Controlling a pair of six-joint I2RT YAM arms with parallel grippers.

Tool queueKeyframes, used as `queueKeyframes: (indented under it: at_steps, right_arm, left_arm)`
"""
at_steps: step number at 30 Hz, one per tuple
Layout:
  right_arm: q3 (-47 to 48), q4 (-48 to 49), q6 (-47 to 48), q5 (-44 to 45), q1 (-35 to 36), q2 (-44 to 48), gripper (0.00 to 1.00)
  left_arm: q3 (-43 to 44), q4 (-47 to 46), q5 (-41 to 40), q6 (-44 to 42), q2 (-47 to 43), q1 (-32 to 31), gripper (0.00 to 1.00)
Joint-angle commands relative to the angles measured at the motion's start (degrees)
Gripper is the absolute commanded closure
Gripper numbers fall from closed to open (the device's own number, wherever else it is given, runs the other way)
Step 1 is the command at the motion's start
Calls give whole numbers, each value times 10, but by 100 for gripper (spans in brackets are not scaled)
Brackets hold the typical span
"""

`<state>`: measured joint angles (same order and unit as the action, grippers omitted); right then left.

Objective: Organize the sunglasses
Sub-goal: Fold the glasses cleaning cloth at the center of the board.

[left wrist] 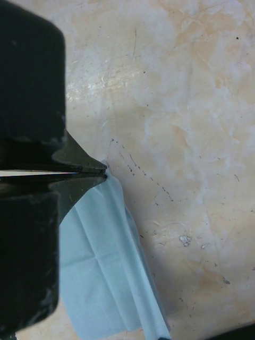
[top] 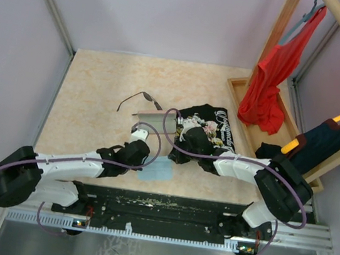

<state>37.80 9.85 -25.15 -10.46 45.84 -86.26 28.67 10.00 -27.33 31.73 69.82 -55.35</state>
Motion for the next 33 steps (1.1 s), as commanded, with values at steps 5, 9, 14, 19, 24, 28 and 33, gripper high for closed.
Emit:
queueKeyframes:
  at_steps: [5, 9, 14, 19, 24, 28, 33]
  right_arm:
    - [-6, 13, -4, -5, -3, 26, 100]
    - [-10, 12, -6, -11, -3, 25, 100]
    - [-20, 14, -9, -16, -3, 28, 100]
    - [-24, 12, -13, -26, -2, 34, 100]
    - [-26, 5, -15, -33, 4, 44, 100]
    - [-27, -4, -14, -33, 9, 49, 100]
    - [-26, -11, -13, -32, 16, 45, 100]
  left_arm:
    - [18, 25, 5, 2, 4, 2, 100]
    - [11, 18, 28, -9, -10, 2, 100]
    - [-2, 18, 47, -14, -34, 1, 100]
    - [-6, 27, 66, -9, -45, 2, 100]
    - [-9, 37, 80, 2, -49, 1, 100]
    - [-14, 42, 81, 9, -51, 0, 100]
    - [-14, 47, 83, 14, -53, 1, 100]
